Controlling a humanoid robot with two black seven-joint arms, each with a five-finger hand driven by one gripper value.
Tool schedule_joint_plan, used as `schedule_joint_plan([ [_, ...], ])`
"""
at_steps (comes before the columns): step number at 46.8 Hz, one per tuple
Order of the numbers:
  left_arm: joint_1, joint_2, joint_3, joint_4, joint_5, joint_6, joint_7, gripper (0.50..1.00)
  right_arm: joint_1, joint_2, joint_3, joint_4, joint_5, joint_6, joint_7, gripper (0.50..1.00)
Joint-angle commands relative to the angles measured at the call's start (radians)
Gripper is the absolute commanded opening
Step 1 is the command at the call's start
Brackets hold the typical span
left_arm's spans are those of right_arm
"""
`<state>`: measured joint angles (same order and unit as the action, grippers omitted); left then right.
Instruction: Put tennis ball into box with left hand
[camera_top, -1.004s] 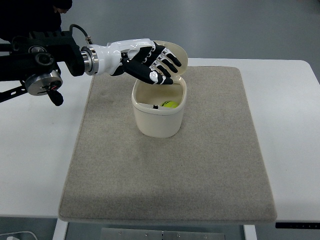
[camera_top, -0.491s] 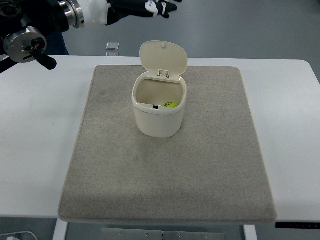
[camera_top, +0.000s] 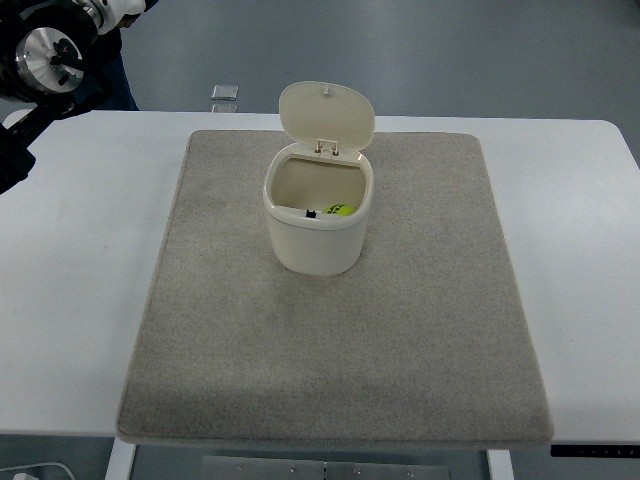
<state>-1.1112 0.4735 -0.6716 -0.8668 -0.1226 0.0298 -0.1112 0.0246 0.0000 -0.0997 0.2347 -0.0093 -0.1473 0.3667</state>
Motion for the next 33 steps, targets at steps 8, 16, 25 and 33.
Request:
schedule_joint_plan([
  [8, 0.142, -0.03, -0.155, 0.087, 0.001, -0.077, -0.013, 0.728, 0.0, 0.0, 0.0, 0.0, 0.0, 0.0, 0.0, 0.938],
  [16, 0.171, -0.032, -0.155, 0.192, 0.001, -0.139, -0.022, 0.805, 0.0, 0.0, 0.0, 0.0, 0.0, 0.0, 0.0, 0.938],
  [25, 0.174, -0.049, -0.151, 0.314, 0.001, -0.188, -0.022, 0.829, 0.0, 0.0, 0.0, 0.0, 0.0, 0.0, 0.0, 0.938],
  [33, 0.174, -0.053, -0.143, 0.384, 0.011, -0.199, -0.022, 0.906, 0.0, 0.0, 0.0, 0.0, 0.0, 0.0, 0.0, 0.938],
])
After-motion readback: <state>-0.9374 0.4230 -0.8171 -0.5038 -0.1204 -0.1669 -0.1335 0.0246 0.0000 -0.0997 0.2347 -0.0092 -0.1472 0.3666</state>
